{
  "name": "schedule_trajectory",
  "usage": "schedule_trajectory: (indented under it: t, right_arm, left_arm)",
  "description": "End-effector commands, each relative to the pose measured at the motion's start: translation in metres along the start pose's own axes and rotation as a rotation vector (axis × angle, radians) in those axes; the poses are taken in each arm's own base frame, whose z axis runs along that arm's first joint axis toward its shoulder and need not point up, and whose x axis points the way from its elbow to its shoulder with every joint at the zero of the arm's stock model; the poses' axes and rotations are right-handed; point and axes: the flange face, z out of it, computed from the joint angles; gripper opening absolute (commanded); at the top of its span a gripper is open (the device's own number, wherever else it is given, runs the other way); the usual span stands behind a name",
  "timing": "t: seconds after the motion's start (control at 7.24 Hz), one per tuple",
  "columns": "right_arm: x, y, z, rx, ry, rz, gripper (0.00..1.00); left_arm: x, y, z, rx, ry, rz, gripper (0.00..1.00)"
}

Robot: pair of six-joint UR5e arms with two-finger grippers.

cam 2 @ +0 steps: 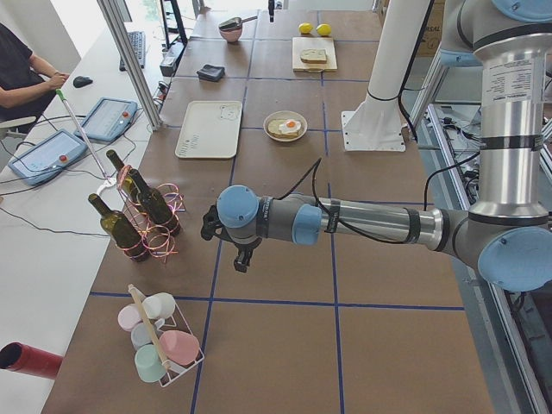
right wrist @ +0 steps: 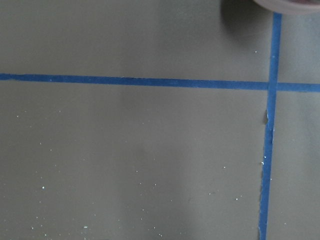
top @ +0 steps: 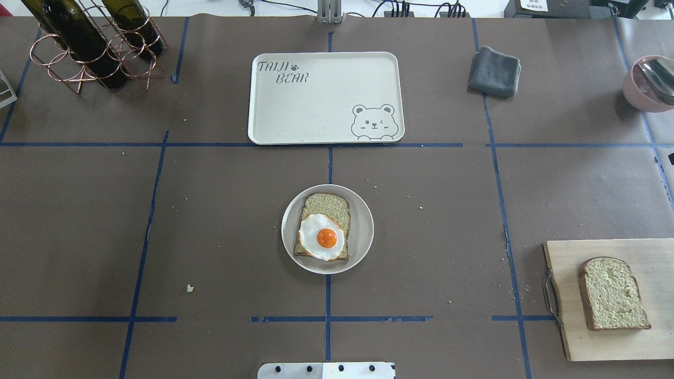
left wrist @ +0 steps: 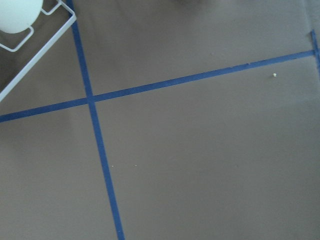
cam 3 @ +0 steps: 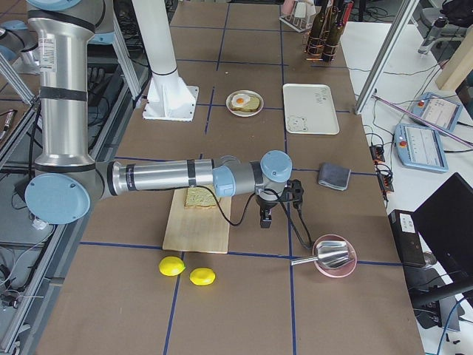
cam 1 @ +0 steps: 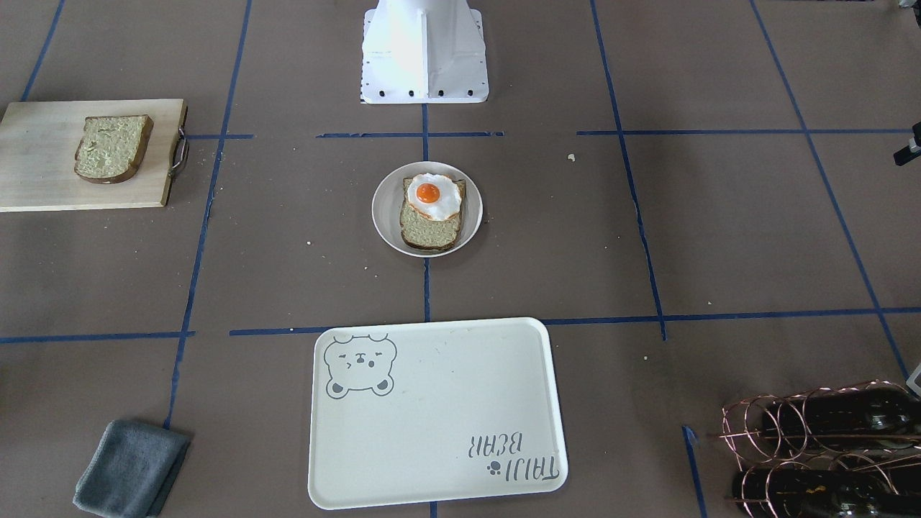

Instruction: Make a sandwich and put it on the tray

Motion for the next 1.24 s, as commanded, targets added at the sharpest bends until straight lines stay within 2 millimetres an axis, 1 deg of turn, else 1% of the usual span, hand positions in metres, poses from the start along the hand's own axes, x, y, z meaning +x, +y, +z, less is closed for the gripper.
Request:
schedule_trajectory:
  t: [0.0,0.14,0.28,0.41,0.55,0.69,0.83,0.97,1.11]
  right_arm:
    - [-0.018,0.049,0.036,0.045,-0.044,0.010,1.00]
    - [-0.029,0.084,0.058,0.071,-0.076,0.017,1.00]
    - [-0.044,0.119,0.074,0.101,-0.072,0.014,0.99]
    - [-0.070,0.145,0.081,0.097,-0.044,0.019,0.97]
    - [-0.066,0.160,0.083,0.073,-0.036,0.058,0.96]
    - [-0.068,0.171,0.085,0.067,-0.038,0.080,0.96]
    - [-0.075,0.183,0.101,0.039,-0.010,0.042,0.91]
    - [-0.073,0.196,0.108,0.009,0.000,0.020,0.87]
    - [-0.068,0.204,0.109,-0.005,0.006,0.029,0.87]
  left_arm:
    - [0.006,-0.003,-0.002,0.025,0.016,0.037,1.00]
    - [0.007,-0.004,-0.003,0.039,0.012,0.058,1.00]
    - [0.008,-0.004,-0.002,0.038,0.015,0.059,1.00]
    - [0.008,-0.005,-0.001,0.037,0.017,0.058,1.00]
    - [0.008,-0.005,-0.001,0.037,0.015,0.058,1.00]
    - [0.008,-0.005,-0.001,0.037,0.016,0.026,1.00]
    - [0.014,-0.008,0.001,0.042,0.018,-0.027,1.00]
    - [0.021,-0.011,0.005,0.059,0.020,-0.027,1.00]
    - [0.022,-0.012,0.006,0.064,0.019,-0.034,1.00]
